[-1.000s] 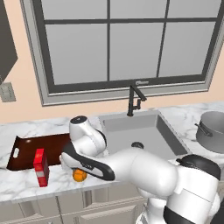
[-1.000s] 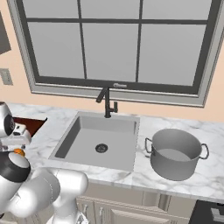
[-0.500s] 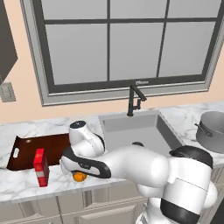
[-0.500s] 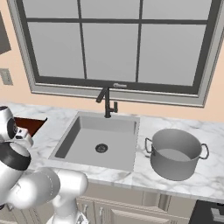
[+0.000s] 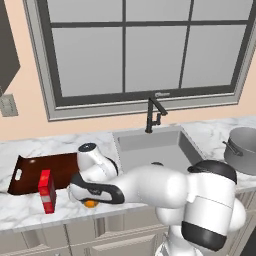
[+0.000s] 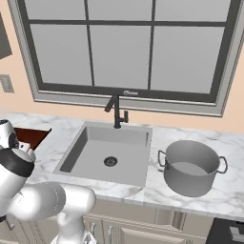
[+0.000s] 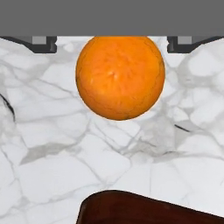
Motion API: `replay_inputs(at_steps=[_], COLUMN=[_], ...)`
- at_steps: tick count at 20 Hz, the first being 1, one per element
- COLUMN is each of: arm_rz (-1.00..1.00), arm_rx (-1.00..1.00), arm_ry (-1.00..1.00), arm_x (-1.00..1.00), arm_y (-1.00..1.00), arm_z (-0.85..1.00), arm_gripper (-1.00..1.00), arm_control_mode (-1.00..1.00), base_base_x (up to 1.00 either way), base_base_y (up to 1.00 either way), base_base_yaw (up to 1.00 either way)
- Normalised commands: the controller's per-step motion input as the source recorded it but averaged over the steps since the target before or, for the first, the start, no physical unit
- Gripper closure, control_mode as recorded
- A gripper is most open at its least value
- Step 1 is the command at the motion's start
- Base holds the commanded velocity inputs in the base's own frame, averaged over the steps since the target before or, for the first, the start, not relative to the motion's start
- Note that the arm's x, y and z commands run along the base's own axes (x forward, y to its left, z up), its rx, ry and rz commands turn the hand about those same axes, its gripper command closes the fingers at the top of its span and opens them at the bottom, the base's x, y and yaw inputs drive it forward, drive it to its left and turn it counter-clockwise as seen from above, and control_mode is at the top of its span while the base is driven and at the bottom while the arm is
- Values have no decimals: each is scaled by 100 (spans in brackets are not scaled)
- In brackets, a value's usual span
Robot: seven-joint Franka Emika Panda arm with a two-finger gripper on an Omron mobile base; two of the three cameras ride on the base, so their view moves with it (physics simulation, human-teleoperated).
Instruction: Pick up all produce items and place them in the sink. Turn on the sink faucet to wash them. Then turn the sink off and put them in the tray.
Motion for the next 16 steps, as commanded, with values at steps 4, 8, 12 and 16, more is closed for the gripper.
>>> replay_inputs(at_steps=[4, 8, 12, 16], arm_rz=[0, 0, 0, 0], arm_rx=[0, 0, 0, -1], arm_ry=[0, 1, 1, 4], arm_x=[0, 0, 1, 3], arm_y=[10, 10, 13, 0], arm_z=[-20, -23, -23, -5], arm_gripper=[-100, -100, 100, 100], arm_control_mode=[-100, -100, -100, -100], base_base_x=[0, 0, 0, 0], base_base_y=[0, 0, 0, 0], base_base_yaw=[0, 0, 0, 0])
